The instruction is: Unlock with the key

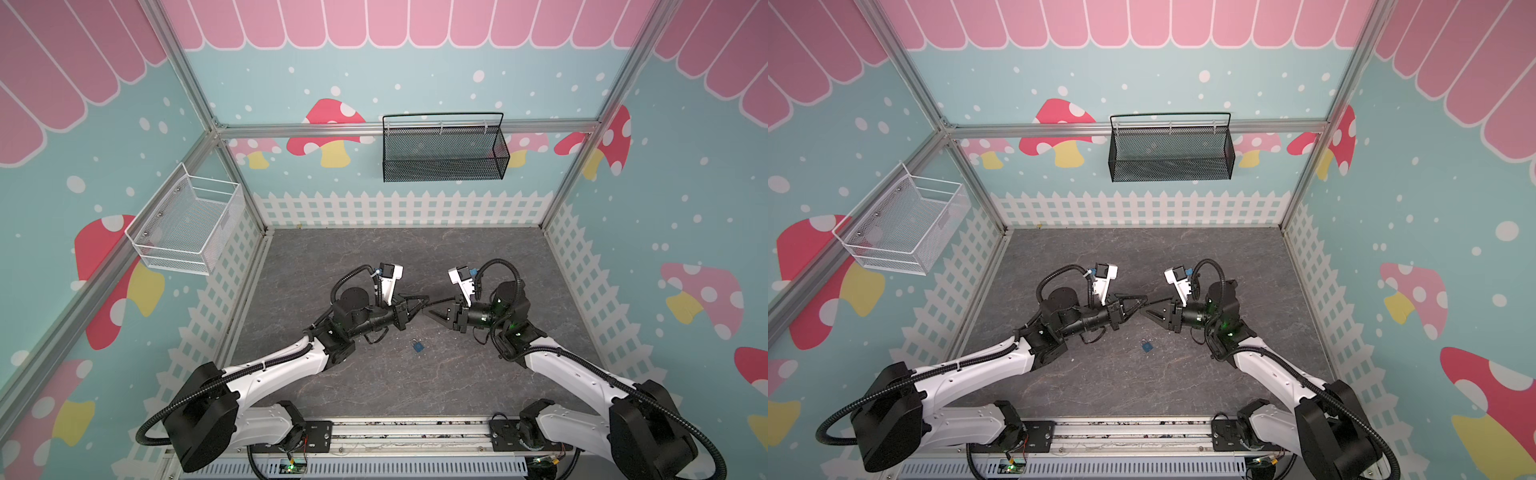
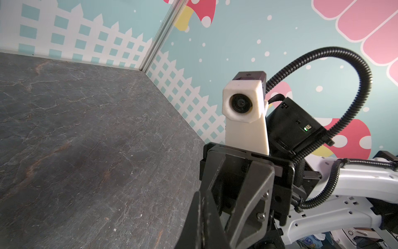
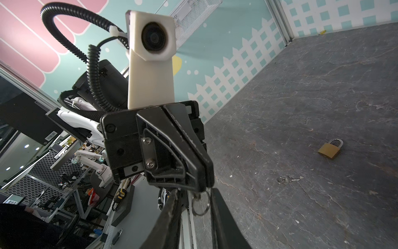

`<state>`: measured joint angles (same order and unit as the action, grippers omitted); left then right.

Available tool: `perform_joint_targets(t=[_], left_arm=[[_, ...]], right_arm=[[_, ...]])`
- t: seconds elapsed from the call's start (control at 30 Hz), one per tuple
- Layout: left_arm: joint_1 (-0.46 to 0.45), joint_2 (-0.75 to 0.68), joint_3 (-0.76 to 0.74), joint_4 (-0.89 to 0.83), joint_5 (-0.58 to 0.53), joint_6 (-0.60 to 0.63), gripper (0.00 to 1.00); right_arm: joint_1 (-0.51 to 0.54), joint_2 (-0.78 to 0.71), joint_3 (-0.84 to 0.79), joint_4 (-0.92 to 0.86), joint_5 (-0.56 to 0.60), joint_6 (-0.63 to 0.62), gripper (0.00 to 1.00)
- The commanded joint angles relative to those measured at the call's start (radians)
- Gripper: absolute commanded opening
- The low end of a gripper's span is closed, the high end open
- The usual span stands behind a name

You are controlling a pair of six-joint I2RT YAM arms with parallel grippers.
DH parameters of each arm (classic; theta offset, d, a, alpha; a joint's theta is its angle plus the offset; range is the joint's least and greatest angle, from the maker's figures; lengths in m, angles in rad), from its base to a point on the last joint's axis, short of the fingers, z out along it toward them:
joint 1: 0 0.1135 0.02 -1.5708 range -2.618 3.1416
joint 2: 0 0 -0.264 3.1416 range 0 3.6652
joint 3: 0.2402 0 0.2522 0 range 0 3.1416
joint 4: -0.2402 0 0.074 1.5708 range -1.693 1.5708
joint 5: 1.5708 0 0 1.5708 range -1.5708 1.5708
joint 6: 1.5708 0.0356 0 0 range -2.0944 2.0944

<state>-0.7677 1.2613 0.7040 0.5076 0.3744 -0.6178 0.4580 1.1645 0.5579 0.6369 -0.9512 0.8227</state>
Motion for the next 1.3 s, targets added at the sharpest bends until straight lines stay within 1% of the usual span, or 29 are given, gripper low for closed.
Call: perform_joint_targets(t=[0.0,0.17,0.33,0.63,0.8,0.87,0.93,1.03,1.1,1.2,1.27], left_arm=[[0.005,0.008,0.026,0.044,0.008,-0.004,0.0],[0.005,0.02,0.031,0.055,0.027,-0.008,0.0],[0.005,0.016,0.039,0.032,0.032,0.001,0.0],[0.004,0.023,0.039,0.063,0.074,-0.014,0.0],[0.003,0.021,0.043,0.052,0.081,0.0,0.0],[0.004,0.02,0.044,0.043,0.081,0.006,0.0],[0.004,0.017,0.043,0.038,0.081,0.01,0.0],[0.004,0.009,0.048,0.017,0.07,0.02,0.0],[0.004,0.003,0.051,0.003,0.061,0.028,0.0],[0.004,-0.002,0.053,-0.016,0.041,0.033,0.0],[0.005,-0.004,0.061,-0.034,0.026,0.029,0.0]], right_arm=[[-0.005,0.013,-0.016,0.058,-0.021,0.021,0.24],[-0.006,0.017,-0.007,0.074,-0.026,0.029,0.24],[-0.009,0.016,-0.001,0.078,-0.021,0.029,0.23],[-0.012,0.034,-0.004,0.12,-0.026,0.047,0.19],[-0.015,0.035,-0.005,0.124,-0.024,0.047,0.17],[-0.017,0.034,-0.006,0.124,-0.023,0.048,0.15],[-0.018,0.035,-0.009,0.124,-0.021,0.049,0.09],[-0.023,0.036,-0.01,0.124,-0.018,0.048,0.08],[-0.024,0.036,-0.01,0.124,-0.02,0.05,0.06],[-0.027,0.031,-0.012,0.12,-0.013,0.051,0.0],[-0.03,0.026,-0.016,0.118,-0.008,0.052,0.0]])
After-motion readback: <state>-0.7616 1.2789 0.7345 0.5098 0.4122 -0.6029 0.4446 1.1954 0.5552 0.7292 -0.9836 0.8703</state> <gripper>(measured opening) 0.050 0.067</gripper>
